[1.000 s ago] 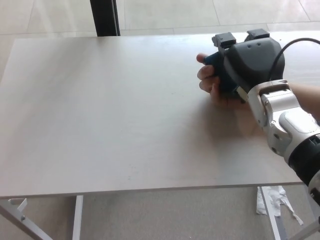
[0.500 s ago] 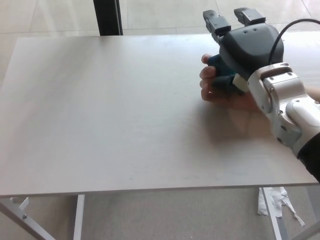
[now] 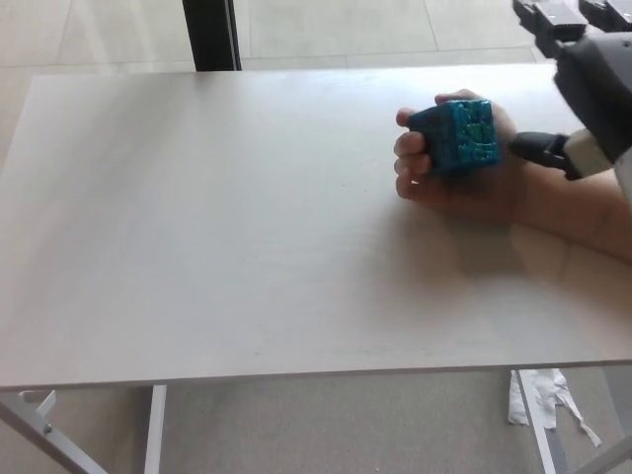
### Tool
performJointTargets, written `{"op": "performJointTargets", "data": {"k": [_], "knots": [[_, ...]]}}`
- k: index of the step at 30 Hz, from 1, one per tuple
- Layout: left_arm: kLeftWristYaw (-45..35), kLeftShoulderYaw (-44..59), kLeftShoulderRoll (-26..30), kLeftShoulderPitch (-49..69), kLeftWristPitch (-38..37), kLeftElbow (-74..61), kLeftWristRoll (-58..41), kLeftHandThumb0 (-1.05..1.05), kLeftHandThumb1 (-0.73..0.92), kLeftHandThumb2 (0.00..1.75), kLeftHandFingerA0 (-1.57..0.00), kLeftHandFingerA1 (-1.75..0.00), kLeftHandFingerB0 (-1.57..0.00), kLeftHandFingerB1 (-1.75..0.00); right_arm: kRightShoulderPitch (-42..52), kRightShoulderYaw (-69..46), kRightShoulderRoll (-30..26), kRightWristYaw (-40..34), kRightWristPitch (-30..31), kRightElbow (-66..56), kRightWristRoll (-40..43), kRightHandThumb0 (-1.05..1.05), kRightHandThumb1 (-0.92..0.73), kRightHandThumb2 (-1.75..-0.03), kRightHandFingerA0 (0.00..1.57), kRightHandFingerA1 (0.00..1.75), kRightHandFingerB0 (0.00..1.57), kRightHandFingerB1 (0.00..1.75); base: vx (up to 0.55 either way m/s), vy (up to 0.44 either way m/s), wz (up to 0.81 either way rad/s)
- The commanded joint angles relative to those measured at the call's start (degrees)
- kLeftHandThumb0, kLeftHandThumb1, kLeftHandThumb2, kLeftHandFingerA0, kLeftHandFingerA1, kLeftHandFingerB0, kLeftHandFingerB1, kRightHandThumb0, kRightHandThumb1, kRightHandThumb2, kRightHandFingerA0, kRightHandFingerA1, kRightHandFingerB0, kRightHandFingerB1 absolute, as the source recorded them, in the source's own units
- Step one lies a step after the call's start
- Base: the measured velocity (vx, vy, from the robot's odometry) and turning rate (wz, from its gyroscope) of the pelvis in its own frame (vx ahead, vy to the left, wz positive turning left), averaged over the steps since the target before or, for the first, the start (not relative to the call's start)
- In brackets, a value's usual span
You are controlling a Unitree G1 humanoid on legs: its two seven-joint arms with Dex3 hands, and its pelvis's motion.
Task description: The robot uses its right hand to pick up a cube kept in the middle of the desk infront of it and hands it to a person
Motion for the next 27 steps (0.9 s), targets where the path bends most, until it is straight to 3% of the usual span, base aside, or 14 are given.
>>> {"op": "performJointTargets", "data": {"k": [1, 2, 3, 4, 5, 6, 14, 15, 19, 21, 23, 24, 25, 27], "knots": [[0.4, 0.4, 1.5, 2.2, -0.2, 0.6, 0.4, -0.69, 0.79, 0.64, -0.63, -0.58, -0.61, -0.45, 34.9, -81.0, -7.7, 21.8, -10.6, -40.6, 40.9, -0.59, -0.6, -0.59, 0.43, 0.42, 0.35, 0.32, 0.0, 0.0, 0.0], [0.3, 0.4, 1.7, 2.4, -0.3, 0.5, 0.3, -0.69, 0.79, 0.63, -0.62, -0.58, -0.6, -0.45, 35.7, -83.1, -7.2, 20.8, -10.5, -40.0, 41.5, -0.56, -0.57, -0.58, 0.48, 0.44, 0.39, 0.33, 0.0, 0.0, 0.0], [0.3, 0.5, 2.0, 2.5, -0.1, 0.4, 0.3, -0.68, 0.79, 0.64, -0.61, -0.57, -0.59, -0.45, 37.0, -86.2, -6.2, 19.5, -9.6, -39.3, 43.4, -0.57, -0.45, -0.81, 0.45, 0.56, 0.33, 0.46, 0.0, 0.0, 0.0], [0.3, 0.5, 2.0, 2.6, -0.1, 0.4, 0.2, -0.68, 0.79, 0.64, -0.61, -0.57, -0.59, -0.45, 37.3, -86.3, -6.2, 19.2, -9.5, -39.3, 43.7, -0.57, -0.45, -0.81, 0.45, 0.56, 0.33, 0.46, 0.0, 0.0, 0.0], [0.0, 1.2, 1.9, 2.9, -0.2, 0.4, -0.5, -0.66, 0.79, 0.63, -0.56, -0.58, -0.55, -0.45, 40.9, -88.8, -3.9, 14.0, -13.0, -35.9, 44.7, -0.51, -0.43, -0.81, 0.61, 0.63, 0.44, 0.52, 0.0, 0.0, 0.0], [-0.2, 1.5, 2.0, 3.3, -0.4, 0.5, -0.7, -0.67, 0.79, 0.63, -0.58, -0.57, -0.56, -0.44, 43.4, -90.1, -1.5, 9.4, -14.8, -33.8, 44.6, -0.49, -0.56, -0.57, 0.75, 0.55, 0.55, 0.39, 0.0, 0.0, 0.0], [0.6, 1.6, 1.5, 4.0, -0.4, 1.1, -0.6, -0.69, 0.78, 0.63, -0.6, -0.58, -0.58, -0.44, 51.5, -88.3, 4.4, -11.3, -24.6, -18.1, 41.0, -0.5, -0.55, -0.57, 0.93, 0.7, 0.66, 0.49, 0.0, 0.0, 0.0], [0.5, 1.5, 1.6, 4.3, -0.7, 1.0, -0.5, -0.68, 0.79, 0.64, -0.58, -0.56, -0.56, -0.43, 51.0, -87.3, 5.2, -13.8, -25.2, -14.4, 41.7, -0.55, -0.61, -0.59, 0.9, 0.9, 0.69, 0.51, 0.0, 0.0, 0.0], [0.5, 1.5, 1.8, 4.0, -0.8, 0.9, -0.5, -0.67, 0.8, 0.64, -0.6, -0.56, -0.56, -0.43, 48.2, -83.2, 2.4, -23.4, -33.7, 7.6, 42.2, -0.58, -0.72, -0.62, 0.89, 0.7, 0.71, 0.52, 0.0, 0.0, 0.0], [0.5, 1.5, 1.8, 4.1, -0.7, 0.9, -0.5, -0.68, 0.8, 0.64, -0.61, -0.56, -0.56, -0.43, 46.0, -83.5, 0.7, -24.3, -37.8, 16.4, 44.8, -0.58, -0.7, -0.61, 0.9, 0.74, 0.75, 0.52, 0.0, 0.0, 0.0], [1.0, 1.3, 1.8, 4.3, -0.8, 0.8, -0.3, -0.69, 0.79, 0.64, -0.61, -0.57, -0.58, -0.43, 43.5, -84.5, -1.3, -22.3, -36.1, 28.4, 48.9, -0.6, -0.72, -0.64, 0.98, 1.38, 0.7, 0.61, 0.0, 0.0, 0.0], [0.7, 1.7, 1.8, 4.2, -0.4, 0.9, -0.7, -0.68, 0.79, 0.63, -0.61, -0.57, -0.58, -0.44, 42.8, -84.3, -2.0, -24.3, -35.1, 33.8, 48.7, -0.6, -0.72, -0.64, 0.89, 1.42, 0.68, 0.66, 0.0, 0.0, 0.0], [0.7, 1.8, 1.7, 4.0, -0.4, 0.9, -0.8, -0.68, 0.79, 0.63, -0.61, -0.57, -0.58, -0.44, 42.5, -84.4, -2.3, -24.4, -35.2, 34.6, 48.6, -0.6, -0.72, -0.64, 0.89, 1.42, 0.68, 0.66, 0.0, 0.0, 0.0], [0.6, 1.8, 1.5, 4.0, -0.5, 0.8, -0.8, -0.69, 0.79, 0.64, -0.6, -0.56, -0.56, -0.43, 42.0, -84.9, -2.5, -23.8, -33.9, 37.5, 49.1, -0.62, -0.75, -0.62, 0.75, 1.09, 0.65, 0.61, 0.0, 0.0, 0.0]]}}
